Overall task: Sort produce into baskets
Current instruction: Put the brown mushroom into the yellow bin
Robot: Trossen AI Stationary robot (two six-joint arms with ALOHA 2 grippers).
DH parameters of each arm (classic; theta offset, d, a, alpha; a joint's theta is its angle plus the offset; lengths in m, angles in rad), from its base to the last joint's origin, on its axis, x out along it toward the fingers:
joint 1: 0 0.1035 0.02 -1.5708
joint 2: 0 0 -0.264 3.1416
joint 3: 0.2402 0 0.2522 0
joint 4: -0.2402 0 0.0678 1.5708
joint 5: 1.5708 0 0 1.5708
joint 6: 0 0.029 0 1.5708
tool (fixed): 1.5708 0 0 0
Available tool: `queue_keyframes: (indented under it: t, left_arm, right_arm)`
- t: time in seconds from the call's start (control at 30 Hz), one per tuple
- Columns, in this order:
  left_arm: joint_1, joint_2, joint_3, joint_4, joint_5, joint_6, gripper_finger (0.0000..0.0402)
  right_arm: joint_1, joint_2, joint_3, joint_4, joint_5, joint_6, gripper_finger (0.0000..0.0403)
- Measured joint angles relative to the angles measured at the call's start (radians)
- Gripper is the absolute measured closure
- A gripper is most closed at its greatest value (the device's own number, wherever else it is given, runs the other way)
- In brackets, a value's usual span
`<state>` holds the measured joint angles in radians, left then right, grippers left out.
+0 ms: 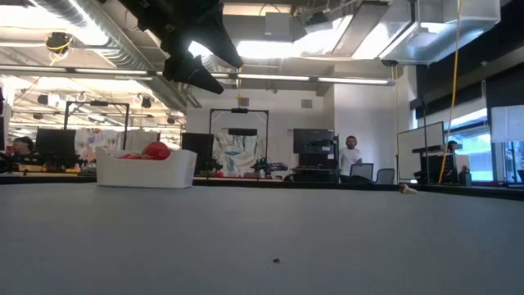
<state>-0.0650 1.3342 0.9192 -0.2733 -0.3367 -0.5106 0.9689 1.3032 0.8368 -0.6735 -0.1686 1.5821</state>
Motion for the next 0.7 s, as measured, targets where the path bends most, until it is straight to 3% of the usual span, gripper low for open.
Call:
queue_keyframes:
  t: [0.23, 0.7]
  left_arm:
    - [0.0, 0.0, 0.0, 0.0, 0.0, 0.0, 0.0013]
    - [0.0, 0.0, 0.0, 0.0, 0.0, 0.004, 0.0013]
  right_arm:
    - [-0.148, -0.037, 0.0, -0.072, 0.069, -0.244, 0.0154]
    - [-0.506, -0.044, 0.0, -0.252, 0.135, -0.595, 0.0159]
